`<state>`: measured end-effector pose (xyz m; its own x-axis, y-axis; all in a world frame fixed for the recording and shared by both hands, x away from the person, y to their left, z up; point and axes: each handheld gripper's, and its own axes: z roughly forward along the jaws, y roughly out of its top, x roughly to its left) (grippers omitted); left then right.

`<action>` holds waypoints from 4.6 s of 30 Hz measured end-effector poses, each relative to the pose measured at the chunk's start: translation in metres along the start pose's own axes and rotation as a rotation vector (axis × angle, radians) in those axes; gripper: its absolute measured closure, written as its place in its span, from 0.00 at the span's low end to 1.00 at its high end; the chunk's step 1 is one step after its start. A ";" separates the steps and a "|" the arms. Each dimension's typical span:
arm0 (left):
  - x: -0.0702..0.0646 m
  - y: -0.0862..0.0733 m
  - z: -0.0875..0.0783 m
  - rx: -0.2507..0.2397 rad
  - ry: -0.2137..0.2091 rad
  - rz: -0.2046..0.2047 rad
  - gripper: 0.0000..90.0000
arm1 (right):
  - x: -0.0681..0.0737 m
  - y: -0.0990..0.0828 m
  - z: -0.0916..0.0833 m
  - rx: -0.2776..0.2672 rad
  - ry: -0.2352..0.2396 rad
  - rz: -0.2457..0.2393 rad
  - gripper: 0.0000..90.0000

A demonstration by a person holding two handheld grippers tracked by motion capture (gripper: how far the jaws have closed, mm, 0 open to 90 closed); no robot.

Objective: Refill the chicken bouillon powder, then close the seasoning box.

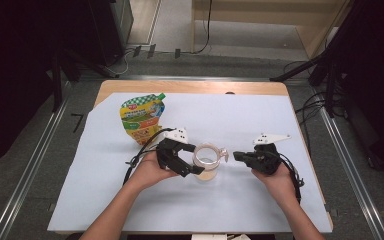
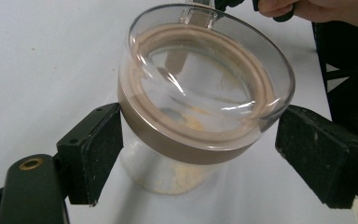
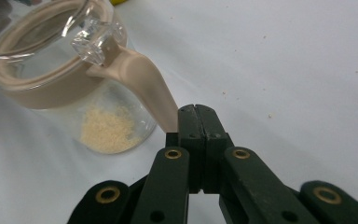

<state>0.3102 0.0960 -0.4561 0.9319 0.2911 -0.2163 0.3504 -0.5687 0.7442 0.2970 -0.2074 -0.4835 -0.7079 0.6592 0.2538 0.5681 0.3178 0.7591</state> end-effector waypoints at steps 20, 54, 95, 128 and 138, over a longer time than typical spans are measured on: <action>-0.009 0.006 0.018 0.004 0.078 0.038 0.11 | 0.009 -0.003 0.019 0.033 -0.014 -0.016 1.00; -0.017 0.039 0.002 -0.073 -0.014 0.035 0.29 | 0.012 -0.004 0.017 0.029 -0.020 -0.025 1.00; -0.026 0.050 0.001 0.018 -0.129 -0.065 0.67 | 0.006 -0.006 0.007 0.026 0.024 -0.015 0.83; 0.015 0.002 -0.088 -0.053 0.070 -0.249 0.48 | 0.040 -0.024 -0.013 -0.007 0.085 -0.049 0.59; 0.025 -0.010 -0.110 -0.057 0.118 -0.276 0.48 | 0.048 -0.021 -0.013 -0.004 0.100 -0.074 0.57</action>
<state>0.3192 0.1938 -0.3989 0.7839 0.5180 -0.3423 0.5797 -0.4130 0.7024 0.2455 -0.1912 -0.4799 -0.7860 0.5630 0.2553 0.5115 0.3604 0.7801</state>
